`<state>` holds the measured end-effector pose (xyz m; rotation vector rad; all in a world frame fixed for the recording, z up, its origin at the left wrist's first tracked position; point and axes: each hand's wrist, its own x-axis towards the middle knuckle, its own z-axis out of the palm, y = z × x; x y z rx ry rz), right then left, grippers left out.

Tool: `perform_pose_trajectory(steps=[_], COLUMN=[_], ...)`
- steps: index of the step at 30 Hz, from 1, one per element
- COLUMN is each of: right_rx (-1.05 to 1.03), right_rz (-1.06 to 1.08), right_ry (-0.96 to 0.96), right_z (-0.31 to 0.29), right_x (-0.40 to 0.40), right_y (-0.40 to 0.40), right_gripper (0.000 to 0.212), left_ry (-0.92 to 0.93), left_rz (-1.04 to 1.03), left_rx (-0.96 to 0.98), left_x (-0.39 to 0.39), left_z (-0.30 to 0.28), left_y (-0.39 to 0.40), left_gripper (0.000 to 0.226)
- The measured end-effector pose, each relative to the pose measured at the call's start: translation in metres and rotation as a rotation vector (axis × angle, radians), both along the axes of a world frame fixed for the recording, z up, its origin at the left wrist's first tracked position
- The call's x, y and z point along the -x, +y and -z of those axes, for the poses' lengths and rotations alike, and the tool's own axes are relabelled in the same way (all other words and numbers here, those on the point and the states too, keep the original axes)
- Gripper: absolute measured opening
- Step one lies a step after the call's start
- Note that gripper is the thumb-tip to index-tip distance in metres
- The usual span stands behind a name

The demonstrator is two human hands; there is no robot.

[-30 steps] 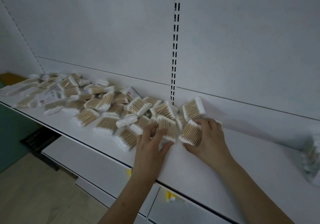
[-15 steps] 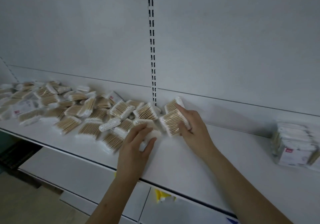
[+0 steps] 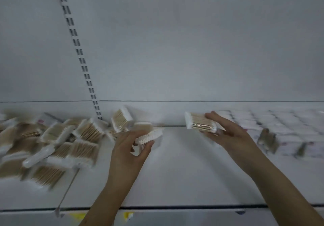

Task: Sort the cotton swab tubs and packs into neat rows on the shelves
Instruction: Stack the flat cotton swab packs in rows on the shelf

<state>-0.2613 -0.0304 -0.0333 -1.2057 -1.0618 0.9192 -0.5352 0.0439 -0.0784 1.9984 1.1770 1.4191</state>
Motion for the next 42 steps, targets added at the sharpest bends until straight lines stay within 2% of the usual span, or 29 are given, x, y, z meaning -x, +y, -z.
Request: perform_pose_trajectory(steps=[3, 7, 9, 11, 13, 16, 21, 27, 32, 36, 42], right_rx=[0.052, 0.112, 0.152, 0.195, 0.163, 0.112, 0.234, 0.121, 0.163, 0.235, 0.029], right_rz=[0.135, 0.347, 0.442, 0.518, 0.518, 0.416, 0.217, 0.261, 0.198, 0.141, 0.205], right_ry=[-0.262, -0.468, -0.711, -0.997, -1.176, -1.308, -1.441, -1.646, -1.561, -1.549, -1.449], right_z=[0.002, -0.006, -0.010, -0.013, -0.014, -0.013, 0.013, 0.008, 0.008, -0.001, -0.023], right_x=[-0.029, -0.057, -0.070, -0.083, -0.095, -0.112, -0.134, -0.147, -0.153, -0.155, -0.131], right_y=[-0.036, -0.071, -0.079, -0.080, -0.074, -0.054, -0.024, -0.015, -0.008, -0.008, 0.003], right_gripper=[0.046, 0.029, 0.023, 0.027, 0.028, 0.026, 0.040, 0.029, 0.024, 0.025, 0.032], left_ry=[-0.018, -0.012, 0.034, 0.085, 0.127, 0.192, 0.305, 0.239, 0.235, 0.275, 0.262], left_rz=[0.136, 0.313, 0.402, 0.457, 0.479, 0.461, 0.353, 0.325, 0.334, 0.318, 0.290], left_rx=[0.050, 0.125, 0.137, 0.105, 0.084, 0.035, 0.059, 0.039, -0.020, -0.073, -0.061], left_x=[-0.037, -0.085, -0.108, -0.131, -0.153, -0.182, -0.202, -0.212, -0.223, -0.222, -0.195], left_z=[-0.003, -0.010, -0.011, -0.011, -0.009, -0.002, 0.017, 0.022, 0.027, 0.032, 0.021], left_y=[-0.001, -0.007, -0.007, -0.005, -0.003, 0.001, 0.005, 0.003, 0.004, 0.008, 0.015], left_gripper=[0.028, 0.026, 0.025, 0.024, 0.023, 0.024, 0.042, 0.039, 0.033, 0.038, 0.058])
